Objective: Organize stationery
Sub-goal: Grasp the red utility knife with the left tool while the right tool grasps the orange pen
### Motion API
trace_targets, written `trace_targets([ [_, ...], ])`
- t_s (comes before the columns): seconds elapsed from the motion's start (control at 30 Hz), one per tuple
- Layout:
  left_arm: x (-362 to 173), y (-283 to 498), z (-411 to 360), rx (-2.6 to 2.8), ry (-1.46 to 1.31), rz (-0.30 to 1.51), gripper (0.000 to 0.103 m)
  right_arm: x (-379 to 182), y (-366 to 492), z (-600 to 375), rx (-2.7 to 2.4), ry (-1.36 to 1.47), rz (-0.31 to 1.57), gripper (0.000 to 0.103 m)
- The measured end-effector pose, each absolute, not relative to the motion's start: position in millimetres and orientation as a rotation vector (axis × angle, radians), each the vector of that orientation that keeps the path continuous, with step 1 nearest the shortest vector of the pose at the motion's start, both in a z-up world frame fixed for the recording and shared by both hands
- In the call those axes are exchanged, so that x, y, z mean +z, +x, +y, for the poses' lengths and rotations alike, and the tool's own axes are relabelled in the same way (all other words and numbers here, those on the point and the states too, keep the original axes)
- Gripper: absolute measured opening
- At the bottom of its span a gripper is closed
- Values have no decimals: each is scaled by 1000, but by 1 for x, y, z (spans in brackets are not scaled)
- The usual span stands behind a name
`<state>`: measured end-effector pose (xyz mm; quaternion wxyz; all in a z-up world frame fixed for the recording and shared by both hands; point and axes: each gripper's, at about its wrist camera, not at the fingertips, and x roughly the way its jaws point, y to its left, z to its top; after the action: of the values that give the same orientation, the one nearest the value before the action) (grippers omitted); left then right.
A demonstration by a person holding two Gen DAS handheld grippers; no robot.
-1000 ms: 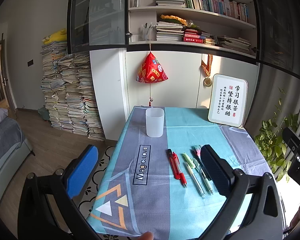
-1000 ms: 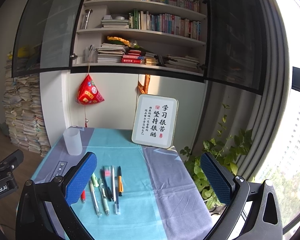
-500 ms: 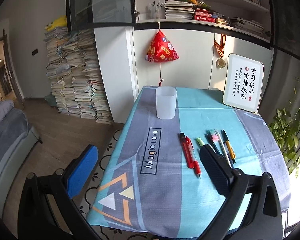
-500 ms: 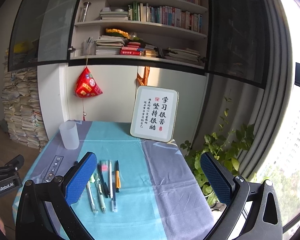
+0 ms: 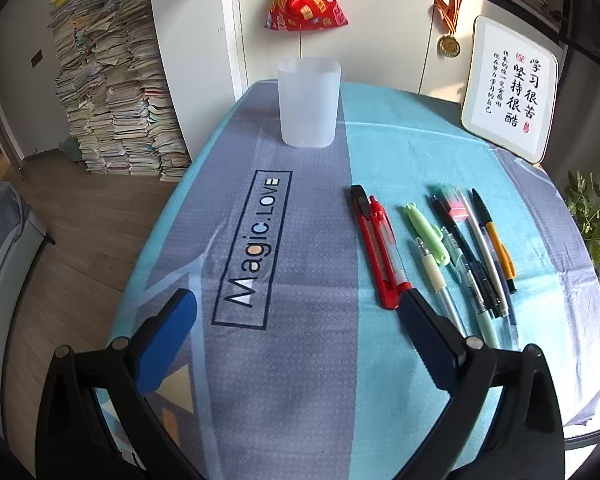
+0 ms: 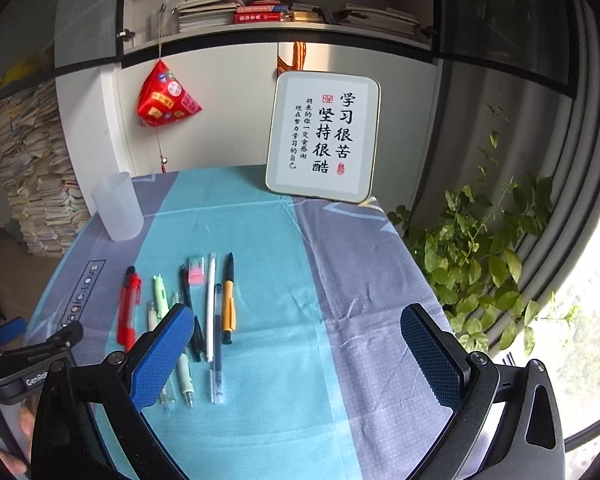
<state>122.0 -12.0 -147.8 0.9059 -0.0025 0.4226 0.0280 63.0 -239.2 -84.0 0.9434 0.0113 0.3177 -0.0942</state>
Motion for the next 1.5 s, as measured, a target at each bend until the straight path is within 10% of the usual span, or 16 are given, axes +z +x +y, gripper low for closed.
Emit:
trace_targets([
  [0.67,-188,169,-22,44,-12,969,99,-109,96,-264,-217,73,687,103],
  [1.03,-178,161,-27,-113,55,920,15,-131,130,-260,-40,140,772,103],
  [1.23,-177,166,-4,-206,-36,943,11,-148,141,-256,-31,84,802,101],
  [1.5,-165,157,7,-218,-56,913,11,-164,155,-251,18,53,863,64],
])
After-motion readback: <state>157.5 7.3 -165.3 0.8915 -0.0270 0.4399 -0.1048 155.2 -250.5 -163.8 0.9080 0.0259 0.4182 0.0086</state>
